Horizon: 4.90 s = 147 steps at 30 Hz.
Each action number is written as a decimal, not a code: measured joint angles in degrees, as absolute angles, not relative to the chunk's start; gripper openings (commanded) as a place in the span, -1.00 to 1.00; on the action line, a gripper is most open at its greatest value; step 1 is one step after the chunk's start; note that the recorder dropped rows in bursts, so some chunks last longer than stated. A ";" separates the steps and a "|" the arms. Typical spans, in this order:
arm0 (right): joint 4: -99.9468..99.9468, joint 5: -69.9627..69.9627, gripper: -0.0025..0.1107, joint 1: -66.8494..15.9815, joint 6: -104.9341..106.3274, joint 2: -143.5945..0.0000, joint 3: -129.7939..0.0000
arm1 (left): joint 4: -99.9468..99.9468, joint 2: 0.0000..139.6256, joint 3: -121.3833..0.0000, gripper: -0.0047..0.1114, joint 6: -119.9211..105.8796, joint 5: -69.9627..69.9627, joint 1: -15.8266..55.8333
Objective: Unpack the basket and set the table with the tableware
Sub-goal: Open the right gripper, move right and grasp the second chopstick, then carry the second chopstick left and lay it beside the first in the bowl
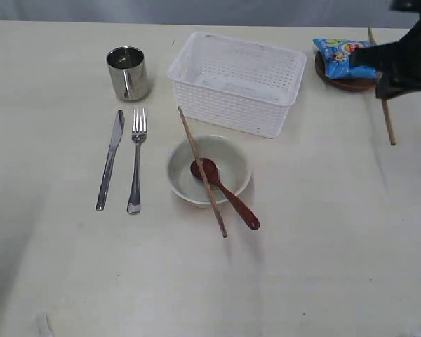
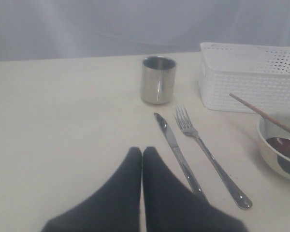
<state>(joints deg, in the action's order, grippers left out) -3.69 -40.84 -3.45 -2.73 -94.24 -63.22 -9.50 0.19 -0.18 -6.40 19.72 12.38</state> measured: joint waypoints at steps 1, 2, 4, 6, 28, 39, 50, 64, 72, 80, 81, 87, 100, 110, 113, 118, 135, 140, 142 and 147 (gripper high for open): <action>-5.28 -41.13 -0.96 -3.45 -1.94 -92.04 -63.22 | -9.50 0.19 -0.18 -0.92 -6.40 19.72 12.38; -7.30 -41.72 -0.96 -3.48 -0.70 -89.99 -63.22 | -9.50 0.19 -0.18 -0.92 -6.40 19.72 12.38; -14.65 -43.77 -0.96 -3.84 4.25 -85.28 -63.22 | -9.50 0.19 -0.18 -0.92 -6.40 19.72 12.38; -21.23 -44.30 -0.96 -6.58 8.82 -82.63 -62.49 | -9.50 0.19 -0.18 -0.92 -6.40 19.72 12.38; -39.86 -41.79 -0.96 -30.38 16.54 -99.14 -59.16 | -9.50 0.19 -0.18 -0.92 -6.40 19.72 12.38; -41.71 -40.88 -0.96 -30.38 16.65 -99.14 -56.41 | -9.50 0.19 -0.18 -0.92 -6.40 19.72 12.38; -42.94 -39.36 -0.96 -30.38 17.82 -99.14 -55.96 | -9.50 0.19 -0.18 -0.92 -6.40 19.72 12.38; -43.22 -39.36 -0.96 -30.38 17.33 -99.14 -55.96 | -9.50 0.19 -0.18 -0.92 -6.40 19.72 12.38; -43.33 -38.79 -0.96 -30.38 17.33 -99.14 -55.96 | -9.50 0.19 -0.18 -0.92 -6.40 19.72 12.38; -43.33 -38.57 -0.96 -30.38 17.33 -99.14 -55.96 | -9.50 0.19 -0.18 -0.92 -6.40 19.72 12.38; -43.33 -38.57 -0.96 -30.38 17.33 -99.14 -55.96 | -9.50 0.19 -0.18 -0.92 -6.40 19.72 12.38; -44.01 -37.07 -0.96 -30.38 17.33 -99.14 -55.96 | -9.50 0.19 -0.18 -0.92 -6.40 19.72 12.38; -44.12 -39.00 -0.96 -30.38 17.48 -99.14 -55.96 | -9.50 0.19 -0.18 -0.92 -6.40 19.72 12.38; -44.12 -38.77 -0.96 -30.38 17.72 -99.14 -55.96 | -9.50 0.19 -0.18 -0.92 -6.40 19.72 12.38; -44.12 -38.77 -0.96 -30.38 17.80 -99.14 -55.96 | -9.50 0.19 -0.18 -0.92 -6.40 19.72 12.38; -44.12 -38.41 -0.96 -30.38 17.80 -99.14 -55.96 | -9.50 0.19 -0.18 -0.92 -6.40 19.72 12.38; -44.97 -37.13 -0.96 -30.38 18.07 -102.23 -55.96 | -9.50 0.19 -0.18 -0.92 -6.40 19.72 12.38; -45.05 -39.19 -0.96 -30.38 18.86 -102.23 -55.96 | -9.50 0.19 -0.18 -0.92 -6.40 19.72 12.38; -45.05 -39.27 -0.96 -30.38 18.98 -102.23 -55.96 | -9.50 0.19 -0.18 -0.92 -6.40 19.72 12.38; -45.05 -39.27 -0.96 -30.38 19.08 -102.23 -55.96 | -9.50 0.19 -0.18 -0.92 -6.40 19.72 12.38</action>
<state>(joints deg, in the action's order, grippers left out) -45.05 -39.27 -30.38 19.08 -102.23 -55.96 -9.50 0.19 -0.18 -6.40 19.72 12.38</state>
